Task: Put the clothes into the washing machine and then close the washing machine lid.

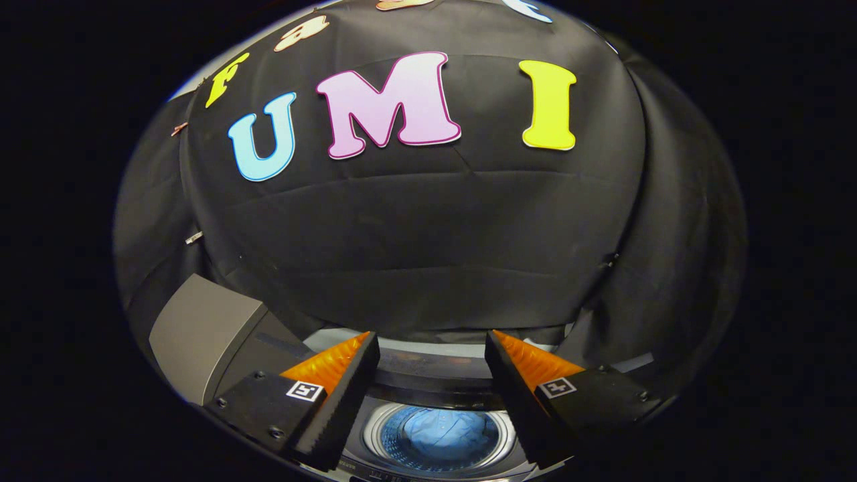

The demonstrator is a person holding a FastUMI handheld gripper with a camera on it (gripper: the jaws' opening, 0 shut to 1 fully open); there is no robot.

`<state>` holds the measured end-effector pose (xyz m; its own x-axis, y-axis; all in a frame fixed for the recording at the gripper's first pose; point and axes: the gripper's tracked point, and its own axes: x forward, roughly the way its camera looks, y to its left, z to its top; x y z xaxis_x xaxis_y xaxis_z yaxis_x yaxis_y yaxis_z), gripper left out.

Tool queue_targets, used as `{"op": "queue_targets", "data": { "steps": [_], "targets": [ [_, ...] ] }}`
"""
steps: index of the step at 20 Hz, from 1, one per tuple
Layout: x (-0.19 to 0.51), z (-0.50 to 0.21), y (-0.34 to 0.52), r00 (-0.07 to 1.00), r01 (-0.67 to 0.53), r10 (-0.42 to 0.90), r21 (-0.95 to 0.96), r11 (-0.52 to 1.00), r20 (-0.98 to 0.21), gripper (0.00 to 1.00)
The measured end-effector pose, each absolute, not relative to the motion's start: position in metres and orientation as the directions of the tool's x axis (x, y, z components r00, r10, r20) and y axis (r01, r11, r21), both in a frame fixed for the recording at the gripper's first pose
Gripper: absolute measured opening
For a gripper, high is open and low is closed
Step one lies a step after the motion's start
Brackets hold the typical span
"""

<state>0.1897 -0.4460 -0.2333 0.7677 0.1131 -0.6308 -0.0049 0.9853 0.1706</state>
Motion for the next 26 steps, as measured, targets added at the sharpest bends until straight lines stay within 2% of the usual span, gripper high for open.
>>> {"op": "queue_targets", "data": {
  "steps": [21, 23, 24, 26],
  "targets": [
    [0.132, -0.243, -0.431, 0.739, -0.041, 0.162, 0.197, 0.980, -0.653, 1.00],
    [0.112, -0.264, -0.430, 0.706, -0.056, 0.141, 0.143, 0.988, -0.694, 1.00],
    [0.091, -0.285, -0.438, 0.652, -0.071, 0.098, 0.068, 0.995, -0.752, 1.00],
    [0.050, -0.321, -0.435, 0.573, -0.123, 0.112, 0.049, 0.991, -0.812, 1.00]
  ]
}}
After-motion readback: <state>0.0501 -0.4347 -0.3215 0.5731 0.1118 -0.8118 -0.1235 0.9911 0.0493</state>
